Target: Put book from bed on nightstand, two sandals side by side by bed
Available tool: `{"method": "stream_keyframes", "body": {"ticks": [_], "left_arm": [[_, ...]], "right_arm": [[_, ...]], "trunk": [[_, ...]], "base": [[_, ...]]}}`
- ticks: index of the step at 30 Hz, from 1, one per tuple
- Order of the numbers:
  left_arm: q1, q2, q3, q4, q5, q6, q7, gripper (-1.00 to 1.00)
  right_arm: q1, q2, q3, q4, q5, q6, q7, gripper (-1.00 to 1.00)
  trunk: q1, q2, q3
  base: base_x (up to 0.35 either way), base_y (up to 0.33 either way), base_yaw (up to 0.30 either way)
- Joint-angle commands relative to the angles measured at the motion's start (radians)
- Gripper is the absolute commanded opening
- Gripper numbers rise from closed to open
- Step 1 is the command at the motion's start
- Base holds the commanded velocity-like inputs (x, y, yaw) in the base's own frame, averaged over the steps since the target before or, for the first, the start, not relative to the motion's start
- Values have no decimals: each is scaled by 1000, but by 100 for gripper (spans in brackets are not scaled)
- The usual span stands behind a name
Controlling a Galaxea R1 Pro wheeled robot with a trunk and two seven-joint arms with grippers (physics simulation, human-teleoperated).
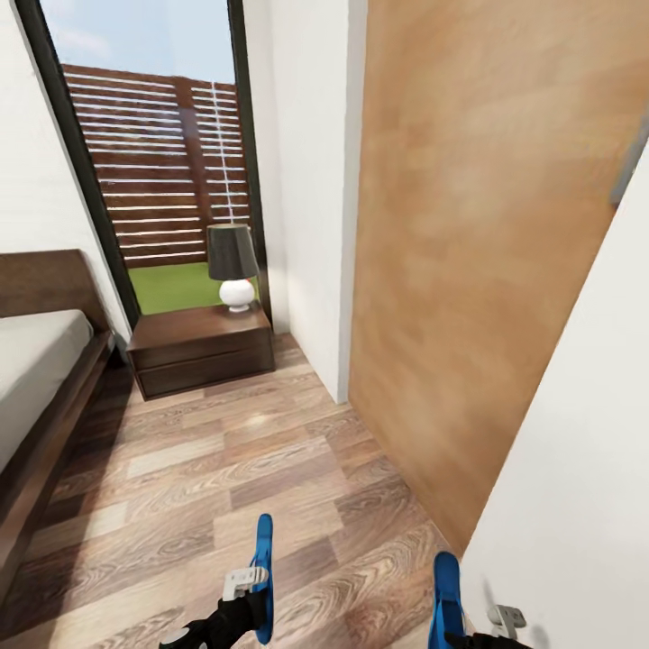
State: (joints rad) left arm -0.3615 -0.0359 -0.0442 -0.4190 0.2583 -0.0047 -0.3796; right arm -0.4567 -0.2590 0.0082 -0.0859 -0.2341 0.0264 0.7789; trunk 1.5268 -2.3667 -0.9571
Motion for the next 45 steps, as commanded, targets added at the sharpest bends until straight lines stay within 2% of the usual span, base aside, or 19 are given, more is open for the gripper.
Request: {"method": "stream_keyframes", "body": {"ticks": [1,12,26,45], "left_arm": [[-1,1,-5,0,7,-1,1,-100],[-1,1,-3,0,7,-1,1,-100],[-1,1,-3,0,7,-1,1,-100],[-1,1,-3,0,7,-1,1,-100]], "right_arm": [[-1,0,0,0,-6,3,3,-100],[0,0,-1,0,-5,3,3,-100],[0,0,-1,0,-5,3,3,-100],[0,0,0,0,-5,3,3,-100]], "trunk": [[0,0,-1],[0,0,-1],[0,0,-1],[0,0,-1]], "base": [[312,0,34],[281,0,230],[15,0,275],[275,0,20]]}}
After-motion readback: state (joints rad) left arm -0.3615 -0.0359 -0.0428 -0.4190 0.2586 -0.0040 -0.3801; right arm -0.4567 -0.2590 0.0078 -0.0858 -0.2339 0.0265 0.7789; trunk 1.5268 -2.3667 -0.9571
